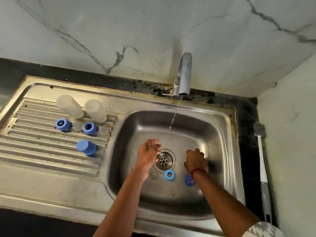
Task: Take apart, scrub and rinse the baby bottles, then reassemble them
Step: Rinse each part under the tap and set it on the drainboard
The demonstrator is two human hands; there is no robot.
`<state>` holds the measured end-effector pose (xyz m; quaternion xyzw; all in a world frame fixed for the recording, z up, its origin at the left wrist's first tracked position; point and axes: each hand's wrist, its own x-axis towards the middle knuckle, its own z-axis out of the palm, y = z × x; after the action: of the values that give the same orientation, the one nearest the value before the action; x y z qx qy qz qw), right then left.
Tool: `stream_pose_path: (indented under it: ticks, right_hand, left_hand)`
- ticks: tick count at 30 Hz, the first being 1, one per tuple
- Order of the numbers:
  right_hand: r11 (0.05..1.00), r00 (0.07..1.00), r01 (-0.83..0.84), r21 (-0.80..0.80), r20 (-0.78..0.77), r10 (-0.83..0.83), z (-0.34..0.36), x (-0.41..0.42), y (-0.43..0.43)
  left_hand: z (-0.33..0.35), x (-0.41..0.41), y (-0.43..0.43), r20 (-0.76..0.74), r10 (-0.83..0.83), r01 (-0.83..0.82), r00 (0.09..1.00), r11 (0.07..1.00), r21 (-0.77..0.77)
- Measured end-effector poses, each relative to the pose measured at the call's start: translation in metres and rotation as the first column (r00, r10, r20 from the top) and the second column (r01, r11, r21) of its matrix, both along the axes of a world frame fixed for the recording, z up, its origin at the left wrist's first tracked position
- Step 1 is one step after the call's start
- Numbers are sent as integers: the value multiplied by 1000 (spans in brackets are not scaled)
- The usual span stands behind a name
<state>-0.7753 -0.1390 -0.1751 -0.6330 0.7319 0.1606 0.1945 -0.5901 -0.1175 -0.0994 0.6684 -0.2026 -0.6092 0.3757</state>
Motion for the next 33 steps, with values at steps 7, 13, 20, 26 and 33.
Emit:
stream_pose_path:
  ticks: [7,13,20,26,33]
  right_hand:
    - [999,996,49,-17,70,-48,-13,-9,-4]
    - [859,710,506,-79,604,-363,12,8,-31]
    - [835,287,529,150,895,-342,37,43,-48]
    - [805,388,589,-73,899,-202,49,55,-53]
    - [863,574,449,-233,815,-79,67,62,-57]
  left_hand:
    - [-7,2,-2,-15,33,-32,999,999,19]
    - [-6,11,-8,-21,66,-66,998,998,-8]
    - [4,20,-28,-22,126,-126,992,992,-29]
    - [9,23,-46,-12,140,-140,990,989,-42]
    - [14,23,-55,-11,123,-124,992,987,-104]
